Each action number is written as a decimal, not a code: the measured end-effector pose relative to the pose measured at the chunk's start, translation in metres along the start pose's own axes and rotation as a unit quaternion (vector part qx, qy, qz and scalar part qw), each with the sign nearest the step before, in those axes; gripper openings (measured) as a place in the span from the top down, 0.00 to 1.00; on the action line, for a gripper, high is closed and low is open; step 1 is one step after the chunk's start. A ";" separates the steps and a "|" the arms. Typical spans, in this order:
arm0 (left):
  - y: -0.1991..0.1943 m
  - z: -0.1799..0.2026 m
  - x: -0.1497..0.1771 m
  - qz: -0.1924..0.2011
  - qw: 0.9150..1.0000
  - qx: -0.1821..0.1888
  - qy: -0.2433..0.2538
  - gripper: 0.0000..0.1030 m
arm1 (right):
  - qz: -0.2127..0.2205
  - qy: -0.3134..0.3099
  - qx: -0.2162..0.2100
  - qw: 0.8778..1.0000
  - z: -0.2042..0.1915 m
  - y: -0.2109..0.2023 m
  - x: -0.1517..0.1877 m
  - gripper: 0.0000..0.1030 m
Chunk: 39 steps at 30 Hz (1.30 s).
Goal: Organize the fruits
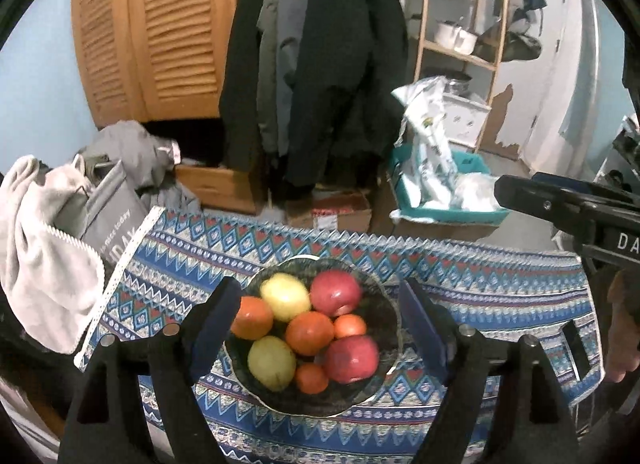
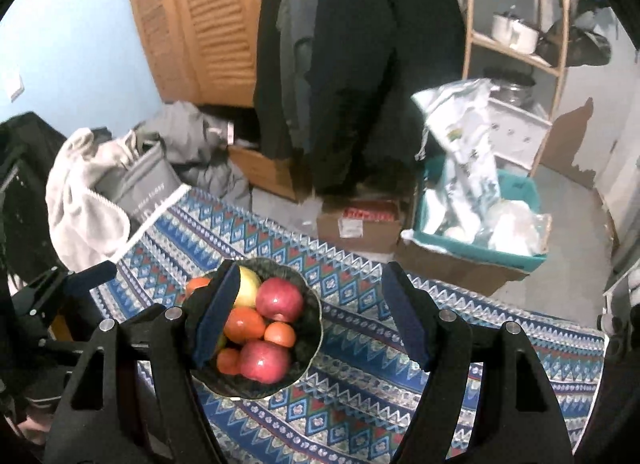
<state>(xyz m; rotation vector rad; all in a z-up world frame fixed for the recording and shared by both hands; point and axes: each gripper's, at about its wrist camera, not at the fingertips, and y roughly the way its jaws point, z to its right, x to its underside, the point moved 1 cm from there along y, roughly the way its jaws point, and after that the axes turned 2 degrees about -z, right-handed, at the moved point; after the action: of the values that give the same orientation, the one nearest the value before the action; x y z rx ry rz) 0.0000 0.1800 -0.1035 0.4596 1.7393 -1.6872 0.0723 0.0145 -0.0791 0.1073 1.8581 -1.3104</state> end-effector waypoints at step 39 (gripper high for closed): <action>-0.073 0.051 -0.028 0.066 0.997 -0.004 0.028 0.00 | 0.092 0.019 0.049 0.994 0.045 -0.111 0.026 0.18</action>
<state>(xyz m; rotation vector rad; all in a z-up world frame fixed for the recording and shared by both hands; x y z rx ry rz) -0.0176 0.1282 -0.0282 0.6083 1.7160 -1.5877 0.0255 -0.0820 -0.0191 0.3506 1.7704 -1.2772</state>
